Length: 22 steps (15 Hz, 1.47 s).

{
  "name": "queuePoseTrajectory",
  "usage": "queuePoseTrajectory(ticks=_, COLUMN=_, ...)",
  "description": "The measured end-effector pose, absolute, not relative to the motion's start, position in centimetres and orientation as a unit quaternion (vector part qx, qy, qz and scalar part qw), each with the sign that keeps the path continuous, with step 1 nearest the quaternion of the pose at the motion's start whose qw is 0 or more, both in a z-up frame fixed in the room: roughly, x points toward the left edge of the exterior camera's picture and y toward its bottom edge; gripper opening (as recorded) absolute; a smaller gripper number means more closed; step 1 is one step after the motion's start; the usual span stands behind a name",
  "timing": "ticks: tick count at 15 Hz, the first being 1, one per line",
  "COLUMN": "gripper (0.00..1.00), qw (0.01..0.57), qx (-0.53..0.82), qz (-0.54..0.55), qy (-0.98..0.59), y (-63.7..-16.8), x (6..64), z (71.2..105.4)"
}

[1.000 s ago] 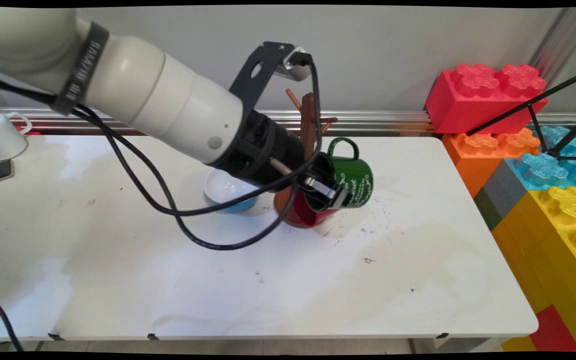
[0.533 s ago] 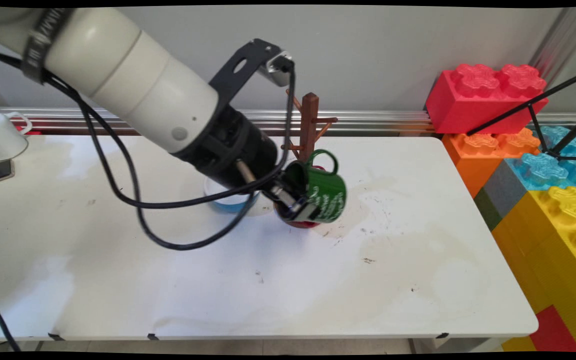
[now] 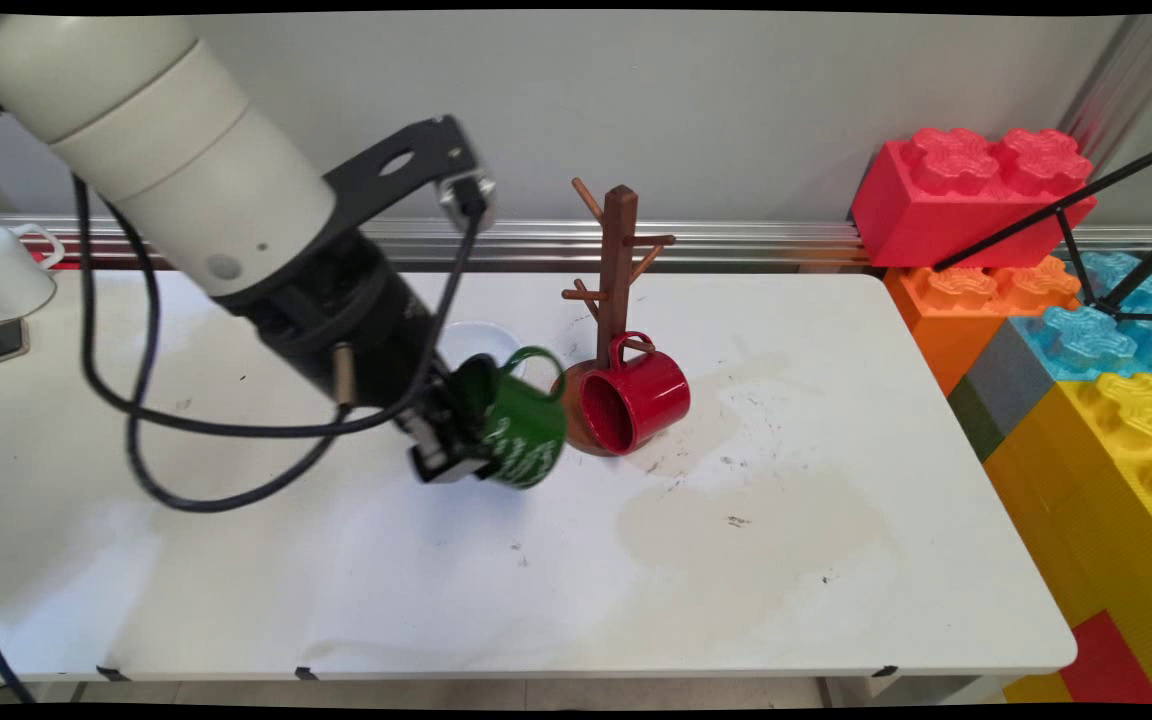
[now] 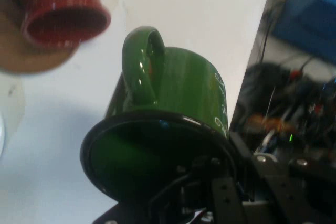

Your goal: Place the picked object on the table

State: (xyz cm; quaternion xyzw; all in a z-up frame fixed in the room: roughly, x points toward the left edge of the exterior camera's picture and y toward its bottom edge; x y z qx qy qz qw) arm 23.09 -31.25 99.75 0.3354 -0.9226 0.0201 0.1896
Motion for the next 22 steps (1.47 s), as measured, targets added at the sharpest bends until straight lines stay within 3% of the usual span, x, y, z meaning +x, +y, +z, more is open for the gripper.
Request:
queuePoseTrajectory(ticks=8, gripper=0.0, qw=0.087, qx=0.269, qz=0.031, qy=-0.959, y=-31.0, x=24.9, z=97.6)
queuePoseTrajectory(ticks=22, gripper=0.0, qw=-0.067, qx=0.223, qz=0.062, qy=-0.971, y=-32.6, x=25.2, z=89.9)
